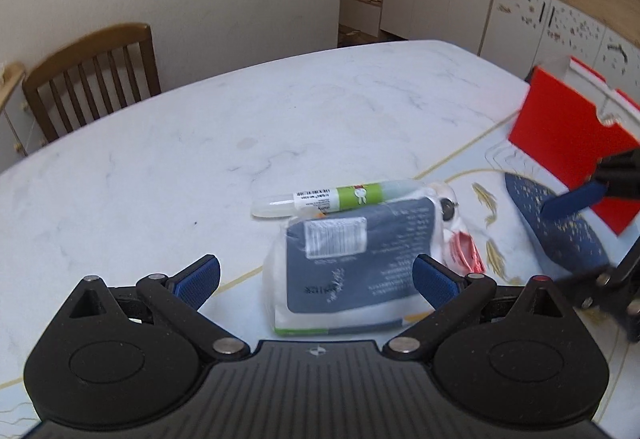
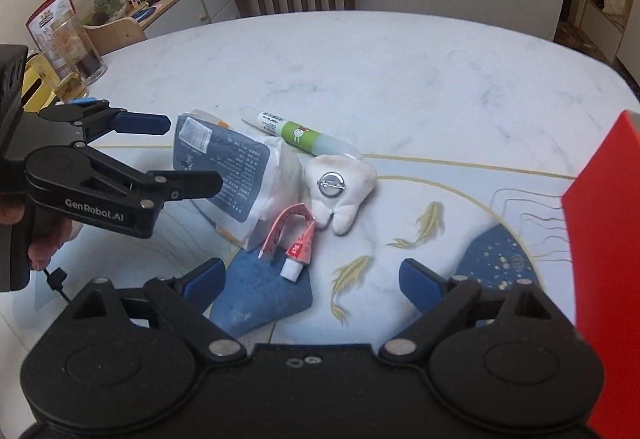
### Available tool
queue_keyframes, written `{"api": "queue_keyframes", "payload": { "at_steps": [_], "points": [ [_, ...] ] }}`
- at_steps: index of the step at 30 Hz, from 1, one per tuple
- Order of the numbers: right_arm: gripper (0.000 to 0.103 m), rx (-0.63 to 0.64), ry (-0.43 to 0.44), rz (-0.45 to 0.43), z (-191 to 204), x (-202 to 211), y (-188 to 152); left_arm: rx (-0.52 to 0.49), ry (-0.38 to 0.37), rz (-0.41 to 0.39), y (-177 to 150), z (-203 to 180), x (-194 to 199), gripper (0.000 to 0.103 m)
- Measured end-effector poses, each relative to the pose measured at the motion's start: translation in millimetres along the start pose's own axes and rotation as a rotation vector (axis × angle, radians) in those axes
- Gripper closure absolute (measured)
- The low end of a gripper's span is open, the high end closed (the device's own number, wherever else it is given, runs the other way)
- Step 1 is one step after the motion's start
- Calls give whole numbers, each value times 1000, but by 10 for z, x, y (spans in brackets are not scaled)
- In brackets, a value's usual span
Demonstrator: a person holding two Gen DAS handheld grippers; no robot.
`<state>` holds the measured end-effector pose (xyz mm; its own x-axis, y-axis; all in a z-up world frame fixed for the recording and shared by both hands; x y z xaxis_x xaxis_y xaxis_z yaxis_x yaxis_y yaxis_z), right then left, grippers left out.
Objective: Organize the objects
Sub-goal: 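Grasp the blue-and-white wipe packet with the left gripper while the right gripper grasps the red-and-white tube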
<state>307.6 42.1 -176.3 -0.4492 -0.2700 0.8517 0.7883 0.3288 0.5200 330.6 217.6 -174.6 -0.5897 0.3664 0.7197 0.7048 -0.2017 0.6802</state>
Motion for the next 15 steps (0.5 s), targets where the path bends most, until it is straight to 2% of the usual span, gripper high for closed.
{"api": "queue_keyframes", "payload": {
  "at_steps": [3,6,14,15],
  "points": [
    [10,2,15,7,49,-77,25,32,-40,10,-7,63,-83,0],
    [10,31,9,14,107,-159,40,44,-48,31,-28,106,-178,0],
    [23,72,-3,23,173,-318,66,118,-91,20,-47,183,-290,0],
    [28,82,-7,21,183,-325,68,120,-96,18,-48,177,-298,1]
  ]
}}
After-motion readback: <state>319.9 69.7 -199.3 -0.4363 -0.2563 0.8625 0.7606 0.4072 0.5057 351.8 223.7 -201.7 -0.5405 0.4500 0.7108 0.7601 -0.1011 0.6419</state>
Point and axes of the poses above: each gripper's, at about its wrist camera, not at the fingertips, and x roughly against the way its jaws point, z to its left, y to its top, the point moved 6 cm from there along -x, roughly the way its jaws point, and after that the axes turned 8 degrees about -y, right-handed, at the moved point
